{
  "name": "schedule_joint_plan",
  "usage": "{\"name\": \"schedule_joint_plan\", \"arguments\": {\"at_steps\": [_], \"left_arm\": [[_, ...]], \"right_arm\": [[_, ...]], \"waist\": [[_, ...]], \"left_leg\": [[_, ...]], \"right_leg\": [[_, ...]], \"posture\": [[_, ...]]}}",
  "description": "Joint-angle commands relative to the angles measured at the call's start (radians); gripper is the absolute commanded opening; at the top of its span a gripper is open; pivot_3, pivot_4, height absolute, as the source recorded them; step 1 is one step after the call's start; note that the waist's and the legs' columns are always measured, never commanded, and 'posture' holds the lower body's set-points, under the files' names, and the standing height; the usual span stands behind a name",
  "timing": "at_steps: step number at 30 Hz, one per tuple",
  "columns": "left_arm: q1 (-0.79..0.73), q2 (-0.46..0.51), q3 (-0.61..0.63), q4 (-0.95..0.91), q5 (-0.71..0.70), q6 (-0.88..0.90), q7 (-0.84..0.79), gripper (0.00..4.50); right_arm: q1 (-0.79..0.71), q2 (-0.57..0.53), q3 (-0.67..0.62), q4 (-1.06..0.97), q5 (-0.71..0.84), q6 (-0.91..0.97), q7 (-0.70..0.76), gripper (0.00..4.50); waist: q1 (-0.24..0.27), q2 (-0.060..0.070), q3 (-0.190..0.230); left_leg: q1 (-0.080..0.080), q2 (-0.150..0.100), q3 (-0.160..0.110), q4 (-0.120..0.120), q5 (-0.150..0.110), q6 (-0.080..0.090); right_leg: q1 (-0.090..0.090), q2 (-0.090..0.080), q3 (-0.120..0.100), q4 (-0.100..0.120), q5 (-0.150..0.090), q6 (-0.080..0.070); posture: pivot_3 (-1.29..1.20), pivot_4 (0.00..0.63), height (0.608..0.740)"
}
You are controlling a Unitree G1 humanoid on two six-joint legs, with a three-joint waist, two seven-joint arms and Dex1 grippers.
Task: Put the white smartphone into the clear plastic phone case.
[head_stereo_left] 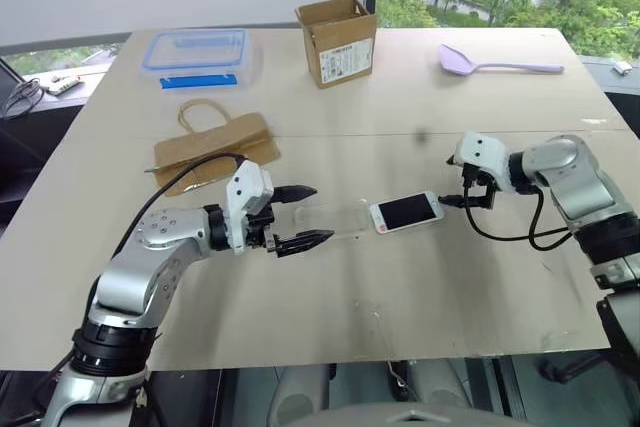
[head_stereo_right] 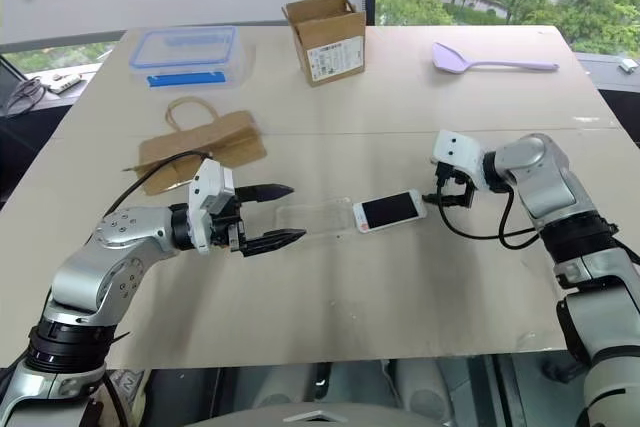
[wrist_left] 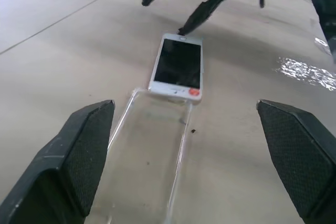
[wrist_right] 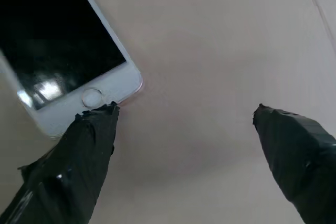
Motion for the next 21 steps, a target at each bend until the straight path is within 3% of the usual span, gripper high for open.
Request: {"name": "schedule_joint_plan", "arguments": {"at_steps": [1, 7, 12, 21], "left_arm": [[-0.011, 0.013, 0.016, 0.001, -0.015, -0.014, -0.029, 4.44], [-0.019, 0.026, 0.025, 0.033, -0.021, -0.029, -0.090, 4.44], [0.012, 0.035, 0.045, 0.022, -0.022, -0.057, -0.116, 4.44], [0.086, 0.055, 0.087, -0.040, -0.044, -0.047, -0.102, 4.44]], "right_arm": [[0.046, -0.034, -0.153, -0.192, 0.200, 0.099, 0.084, 4.50], [0.073, 0.007, -0.093, -0.219, 0.210, 0.081, 0.104, 4.50], [0.021, 0.056, 0.007, -0.082, 0.114, -0.080, 0.122, 4.50], [-0.029, 0.099, 0.079, 0.117, 0.030, -0.231, 0.178, 4.50]], "waist": [[0.002, 0.001, 0.000], [0.001, 0.000, 0.000], [0.002, 0.000, 0.000], [0.004, 0.000, 0.000]], "left_leg": [[0.000, 0.000, 0.000, 0.000, 0.000, 0.000], [0.001, 0.000, 0.000, 0.000, 0.000, 0.000], [0.001, 0.001, 0.001, 0.001, 0.000, 0.000], [0.001, 0.001, 0.002, 0.001, 0.000, 0.000]], "right_leg": [[0.000, 0.000, 0.000, 0.000, 0.000, 0.000], [0.000, 0.001, 0.000, 0.000, 0.000, 0.000], [0.000, 0.000, 0.000, 0.000, 0.000, 0.000], [0.000, 0.000, 0.001, 0.000, 0.000, 0.000]], "posture": [[0.00, 0.150, 0.740], [0.00, 0.150, 0.740], [0.00, 0.150, 0.740], [0.00, 0.150, 0.740]]}}
